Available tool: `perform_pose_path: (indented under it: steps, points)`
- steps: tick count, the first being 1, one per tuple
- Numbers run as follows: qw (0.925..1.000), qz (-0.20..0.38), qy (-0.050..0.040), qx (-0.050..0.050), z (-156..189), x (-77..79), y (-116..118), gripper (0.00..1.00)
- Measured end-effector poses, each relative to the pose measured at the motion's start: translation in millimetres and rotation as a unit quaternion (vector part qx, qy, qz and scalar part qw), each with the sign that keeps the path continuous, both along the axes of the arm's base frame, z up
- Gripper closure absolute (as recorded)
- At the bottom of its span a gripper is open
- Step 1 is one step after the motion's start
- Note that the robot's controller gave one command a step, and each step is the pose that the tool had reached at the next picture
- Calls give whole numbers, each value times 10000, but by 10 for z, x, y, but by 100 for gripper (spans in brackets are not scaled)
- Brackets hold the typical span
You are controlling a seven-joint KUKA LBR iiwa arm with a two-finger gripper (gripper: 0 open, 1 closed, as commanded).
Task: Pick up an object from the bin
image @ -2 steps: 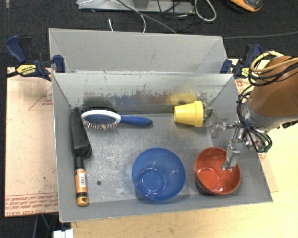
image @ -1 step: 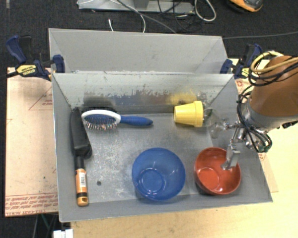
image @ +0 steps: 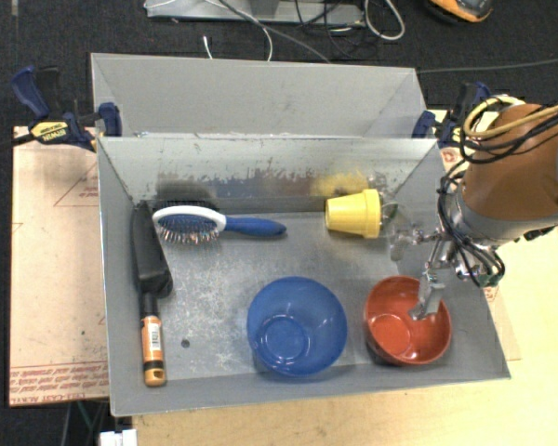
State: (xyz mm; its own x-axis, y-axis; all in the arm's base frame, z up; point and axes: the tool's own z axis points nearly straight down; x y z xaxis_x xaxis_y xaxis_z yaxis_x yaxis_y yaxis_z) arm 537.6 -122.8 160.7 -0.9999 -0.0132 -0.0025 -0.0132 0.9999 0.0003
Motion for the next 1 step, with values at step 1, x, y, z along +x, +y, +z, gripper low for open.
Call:
perform_pose_path:
  steps: [1]
  points:
    - [9995,301,3,-2,-803,-47,133,0]
